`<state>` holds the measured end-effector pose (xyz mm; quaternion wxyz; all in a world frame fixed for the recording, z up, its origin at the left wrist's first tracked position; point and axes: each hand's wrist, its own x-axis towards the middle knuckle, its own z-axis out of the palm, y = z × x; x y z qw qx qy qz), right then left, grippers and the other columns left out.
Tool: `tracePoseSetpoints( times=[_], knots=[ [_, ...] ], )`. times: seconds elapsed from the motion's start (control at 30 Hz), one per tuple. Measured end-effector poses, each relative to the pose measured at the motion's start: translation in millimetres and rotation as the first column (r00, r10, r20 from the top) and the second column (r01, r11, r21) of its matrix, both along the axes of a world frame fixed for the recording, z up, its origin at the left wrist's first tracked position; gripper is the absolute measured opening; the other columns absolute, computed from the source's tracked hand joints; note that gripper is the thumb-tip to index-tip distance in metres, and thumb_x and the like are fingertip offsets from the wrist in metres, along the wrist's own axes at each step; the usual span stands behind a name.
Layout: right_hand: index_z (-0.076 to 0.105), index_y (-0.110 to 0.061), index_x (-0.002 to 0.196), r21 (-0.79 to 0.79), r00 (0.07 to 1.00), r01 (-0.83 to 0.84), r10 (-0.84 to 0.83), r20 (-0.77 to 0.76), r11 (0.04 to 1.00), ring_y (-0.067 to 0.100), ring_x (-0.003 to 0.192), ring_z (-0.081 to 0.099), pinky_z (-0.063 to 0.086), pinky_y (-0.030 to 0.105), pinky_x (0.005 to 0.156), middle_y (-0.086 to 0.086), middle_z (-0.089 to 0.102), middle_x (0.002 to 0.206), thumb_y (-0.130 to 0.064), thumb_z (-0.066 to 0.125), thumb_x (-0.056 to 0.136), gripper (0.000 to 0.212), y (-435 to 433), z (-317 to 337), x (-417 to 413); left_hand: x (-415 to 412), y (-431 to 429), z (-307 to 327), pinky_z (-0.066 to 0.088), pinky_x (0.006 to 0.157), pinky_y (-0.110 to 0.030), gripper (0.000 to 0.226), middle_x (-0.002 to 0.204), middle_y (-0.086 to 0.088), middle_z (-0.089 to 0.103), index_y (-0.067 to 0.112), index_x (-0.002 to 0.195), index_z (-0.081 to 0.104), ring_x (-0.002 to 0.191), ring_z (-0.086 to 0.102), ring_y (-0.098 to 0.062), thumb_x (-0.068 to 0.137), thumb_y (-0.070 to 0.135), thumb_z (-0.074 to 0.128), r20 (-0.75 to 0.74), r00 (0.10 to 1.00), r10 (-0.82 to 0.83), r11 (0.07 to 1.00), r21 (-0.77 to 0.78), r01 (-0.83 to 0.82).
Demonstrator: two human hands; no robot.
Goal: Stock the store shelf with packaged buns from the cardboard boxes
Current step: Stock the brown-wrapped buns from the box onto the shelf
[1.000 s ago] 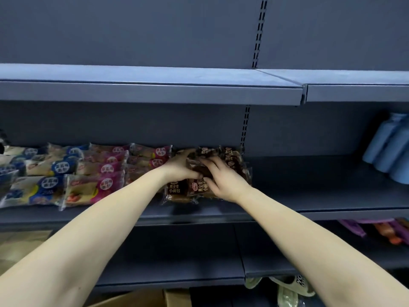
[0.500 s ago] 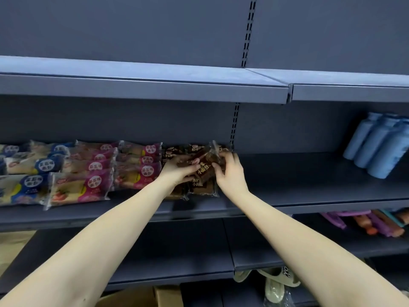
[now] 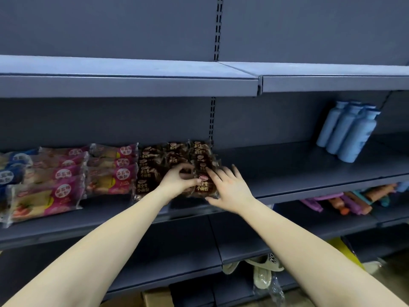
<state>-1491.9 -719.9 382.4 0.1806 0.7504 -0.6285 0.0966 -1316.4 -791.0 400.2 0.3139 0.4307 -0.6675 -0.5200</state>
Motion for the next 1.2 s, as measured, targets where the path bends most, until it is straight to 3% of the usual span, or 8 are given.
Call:
tracePoseSetpoints(
  times=[0.2,0.3,0.37,0.6,0.73,0.8,0.93,1.2],
  knots=[
    [0.058,-0.008,0.120,-0.002,1.000,0.003,-0.003,-0.019,1.000,0.031,0.090,0.063,0.050,0.047,0.089,0.009,0.066,0.101,-0.049,0.078,0.053,0.081,2.2,-11.5,-17.0,-15.3,3.4,-16.1,0.054,0.086,-0.033,0.037,0.103,0.000,0.066,0.023,0.110,0.052,0.099,0.065,-0.016,0.081,0.018,0.073,0.129,0.992,-0.015,0.983,-0.180,0.038],
    [0.063,-0.007,0.111,-0.025,0.993,0.116,-0.117,-0.032,0.993,0.034,0.095,0.062,0.050,0.049,0.087,0.011,0.066,0.096,-0.036,0.083,0.045,0.075,-4.0,-13.1,-19.5,-19.3,7.4,-25.6,0.038,0.104,-0.034,0.052,0.127,-0.009,0.056,0.010,0.130,0.048,0.122,0.050,-0.026,0.082,0.020,0.066,0.392,0.894,0.216,0.750,-0.653,0.105],
    [0.066,-0.006,0.109,0.003,0.972,0.235,-0.235,-0.010,0.972,0.036,0.104,0.061,0.049,0.054,0.087,0.013,0.067,0.099,-0.028,0.088,0.038,0.077,-9.2,-17.9,-20.2,-20.7,7.5,-38.2,0.028,0.111,-0.045,0.066,0.137,-0.020,0.049,-0.001,0.134,0.046,0.131,0.042,-0.038,0.076,0.023,0.068,0.511,0.765,0.394,0.594,-0.776,0.213],
    [0.067,0.002,0.109,0.071,0.935,0.335,-0.341,0.100,0.940,0.039,0.109,0.061,0.050,0.056,0.082,0.021,0.067,0.104,-0.006,0.089,0.027,0.085,-30.3,-39.2,-14.5,-19.0,11.2,-81.1,0.034,0.104,-0.055,0.074,0.143,-0.028,0.040,-0.005,0.135,0.045,0.130,0.039,-0.047,0.081,0.042,0.063,0.702,0.555,0.446,0.726,-0.646,0.234],
    [0.027,0.004,0.145,0.106,0.959,0.244,-0.256,0.120,0.964,0.039,0.142,0.019,0.018,0.050,0.114,0.025,0.037,0.145,0.002,0.067,0.075,0.080,-37.7,-37.5,-12.2,-17.2,7.9,-90.2,0.029,0.107,-0.052,0.077,0.146,-0.026,0.036,-0.004,0.139,0.040,0.133,0.037,-0.045,0.086,0.051,0.030,0.681,0.562,0.468,0.717,-0.665,0.209],
    [0.012,0.001,0.149,0.127,0.968,0.189,-0.206,0.141,0.974,0.036,0.146,0.003,0.004,0.047,0.117,0.021,0.021,0.154,0.002,0.053,0.085,0.076,-40.7,-40.1,-10.5,-16.8,7.8,-92.0,0.020,0.112,-0.048,0.079,0.151,-0.024,0.027,-0.002,0.144,0.033,0.138,0.028,-0.043,0.087,0.052,0.024,0.673,0.573,0.468,0.719,-0.667,0.196],
    [0.018,0.000,0.149,0.112,0.975,0.125,-0.143,0.172,0.986,0.035,0.145,0.008,0.007,0.050,0.116,0.020,0.021,0.154,-0.008,0.061,0.082,0.079,-45.7,-42.8,2.7,-17.6,10.0,-90.1,0.012,0.115,-0.046,0.080,0.153,-0.024,0.022,-0.001,0.146,0.028,0.142,0.021,-0.041,0.086,0.052,0.022,0.657,0.592,0.467,0.725,-0.668,0.171],
    [0.003,-0.008,0.152,0.170,0.954,0.107,-0.149,0.261,0.980,0.025,0.147,-0.004,-0.002,0.047,0.116,0.008,0.004,0.160,-0.024,0.045,0.092,0.075,-56.0,-42.9,25.0,-19.0,10.0,-90.8,0.027,0.108,-0.055,0.077,0.143,-0.030,0.038,-0.006,0.137,0.042,0.132,0.038,-0.045,0.086,0.051,0.034,0.643,0.570,0.512,0.697,-0.698,0.162]
  ],
)
